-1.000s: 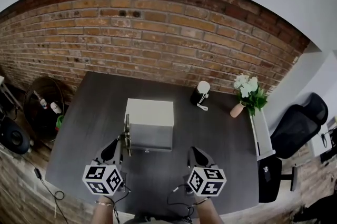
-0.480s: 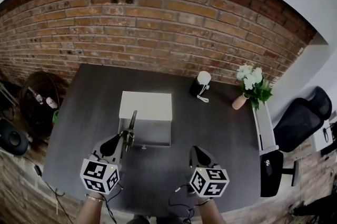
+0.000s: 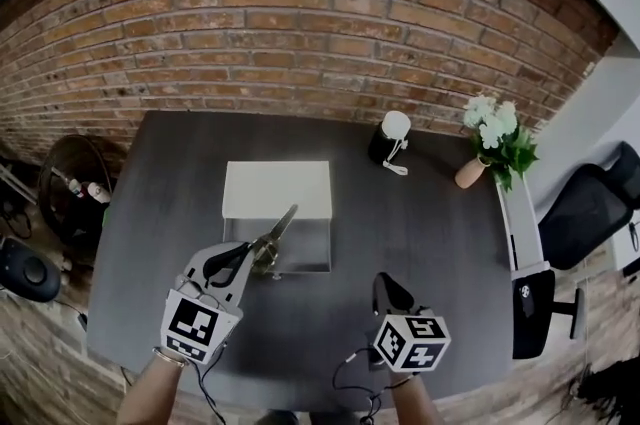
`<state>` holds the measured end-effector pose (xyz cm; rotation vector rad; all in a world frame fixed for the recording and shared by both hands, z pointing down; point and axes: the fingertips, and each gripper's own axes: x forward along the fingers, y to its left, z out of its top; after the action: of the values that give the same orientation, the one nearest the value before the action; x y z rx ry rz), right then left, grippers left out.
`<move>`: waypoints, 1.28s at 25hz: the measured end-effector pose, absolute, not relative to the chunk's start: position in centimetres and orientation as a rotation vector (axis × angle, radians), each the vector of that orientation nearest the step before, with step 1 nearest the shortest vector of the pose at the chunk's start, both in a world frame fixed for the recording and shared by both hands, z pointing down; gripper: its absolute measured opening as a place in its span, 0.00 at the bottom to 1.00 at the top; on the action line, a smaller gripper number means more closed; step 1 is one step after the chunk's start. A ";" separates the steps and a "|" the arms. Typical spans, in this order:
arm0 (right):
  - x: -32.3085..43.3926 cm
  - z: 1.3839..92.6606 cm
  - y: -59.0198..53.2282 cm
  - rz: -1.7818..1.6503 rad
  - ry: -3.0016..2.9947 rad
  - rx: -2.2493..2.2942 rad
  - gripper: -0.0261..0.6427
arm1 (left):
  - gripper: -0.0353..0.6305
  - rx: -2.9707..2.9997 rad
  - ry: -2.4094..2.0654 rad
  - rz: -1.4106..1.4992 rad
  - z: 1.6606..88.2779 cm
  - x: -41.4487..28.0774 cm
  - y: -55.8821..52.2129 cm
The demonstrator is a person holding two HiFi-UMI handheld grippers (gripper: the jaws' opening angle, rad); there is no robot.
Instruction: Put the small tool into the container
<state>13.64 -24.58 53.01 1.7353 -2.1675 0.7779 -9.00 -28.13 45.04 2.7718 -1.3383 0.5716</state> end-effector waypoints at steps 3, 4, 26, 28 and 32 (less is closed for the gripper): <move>14.2 54.0 -25.0 0.803 -2.155 1.743 0.04 | 0.06 2.860 -1.277 0.645 46.3 -8.1 -28.8; 14.3 54.3 -25.1 0.813 -2.151 1.745 0.04 | 0.06 2.874 -1.255 0.674 46.5 -7.7 -28.9; 15.3 58.7 -27.3 0.921 -2.107 1.719 0.04 | 0.06 3.092 -0.834 1.288 51.2 -4.5 -30.7; 15.2 58.8 -27.5 0.924 -2.109 1.716 0.04 | 0.06 3.104 -0.774 1.342 51.7 -4.2 -30.7; 15.3 59.3 -28.0 0.931 -2.107 1.708 0.04 | 0.06 3.126 -0.695 1.454 52.7 -3.9 -30.9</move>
<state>15.27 -27.96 59.25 1.7081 -2.1066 0.9313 -3.93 -30.95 52.73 3.1258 -0.6955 1.4537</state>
